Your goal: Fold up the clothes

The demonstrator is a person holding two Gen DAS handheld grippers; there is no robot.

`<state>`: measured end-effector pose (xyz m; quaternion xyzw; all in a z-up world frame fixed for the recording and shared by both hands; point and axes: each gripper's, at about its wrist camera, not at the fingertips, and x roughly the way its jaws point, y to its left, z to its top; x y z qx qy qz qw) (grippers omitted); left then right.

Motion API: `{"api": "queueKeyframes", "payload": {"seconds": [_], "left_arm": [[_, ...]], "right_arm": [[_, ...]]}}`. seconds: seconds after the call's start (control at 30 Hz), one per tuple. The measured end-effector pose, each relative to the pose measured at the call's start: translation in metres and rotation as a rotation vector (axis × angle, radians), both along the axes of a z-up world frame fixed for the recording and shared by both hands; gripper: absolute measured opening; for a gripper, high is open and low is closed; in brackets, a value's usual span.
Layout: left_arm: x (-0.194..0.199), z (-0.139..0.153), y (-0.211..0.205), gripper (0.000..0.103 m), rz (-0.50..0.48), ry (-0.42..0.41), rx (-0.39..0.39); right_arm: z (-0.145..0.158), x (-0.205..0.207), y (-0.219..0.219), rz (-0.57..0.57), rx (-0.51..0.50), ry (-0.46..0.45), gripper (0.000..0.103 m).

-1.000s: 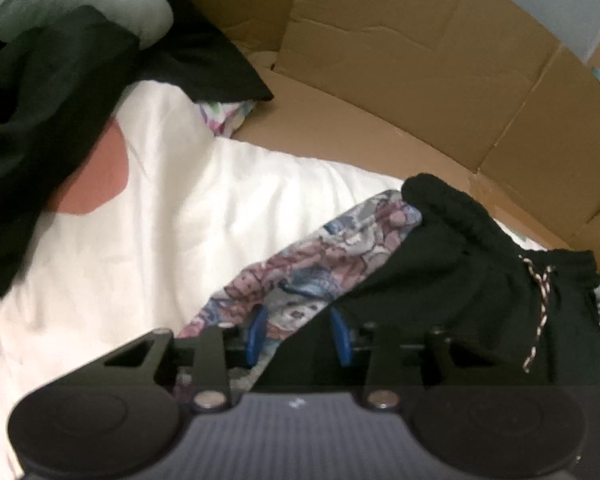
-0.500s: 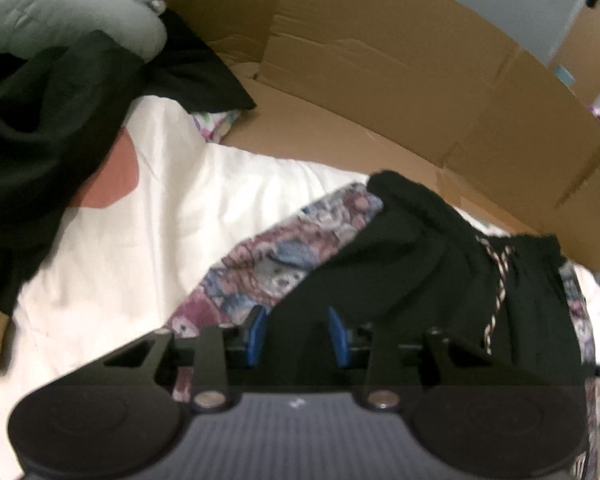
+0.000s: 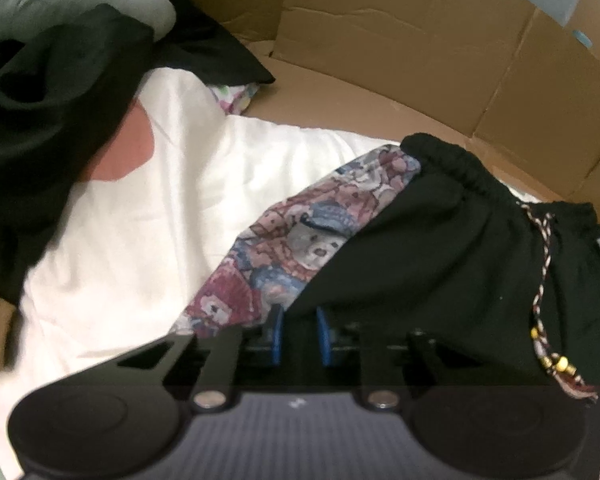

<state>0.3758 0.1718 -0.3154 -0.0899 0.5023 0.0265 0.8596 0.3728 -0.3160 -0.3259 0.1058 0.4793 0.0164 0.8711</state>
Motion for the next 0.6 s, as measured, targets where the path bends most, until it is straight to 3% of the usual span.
{"api": "queueKeyframes", "payload": {"seconds": [0.1,0.2,0.23,0.27,0.3,0.6], "left_arm": [[0.0,0.001,0.003,0.017,0.016,0.006,-0.005],[-0.003,0.004,0.003,0.017,0.017,0.007,0.008],[-0.005,0.006,0.003,0.017,0.014,0.007,0.016],[-0.008,0.006,0.004,0.017,0.013,0.009,0.018],[-0.01,0.007,0.005,0.017,0.012,0.011,0.018],[-0.035,0.011,0.012,0.017,0.029,0.016,0.03]], "right_arm": [[0.0,0.0,-0.004,-0.018,0.003,0.003,0.0],[0.0,-0.005,-0.011,-0.009,0.077,0.016,0.006],[0.0,-0.008,-0.014,-0.007,0.104,0.021,0.019],[0.0,-0.013,-0.016,-0.002,0.127,0.027,0.044],[0.0,-0.018,-0.019,0.002,0.143,0.031,0.049],[-0.012,-0.065,-0.032,0.026,0.223,0.1,0.05]]}}
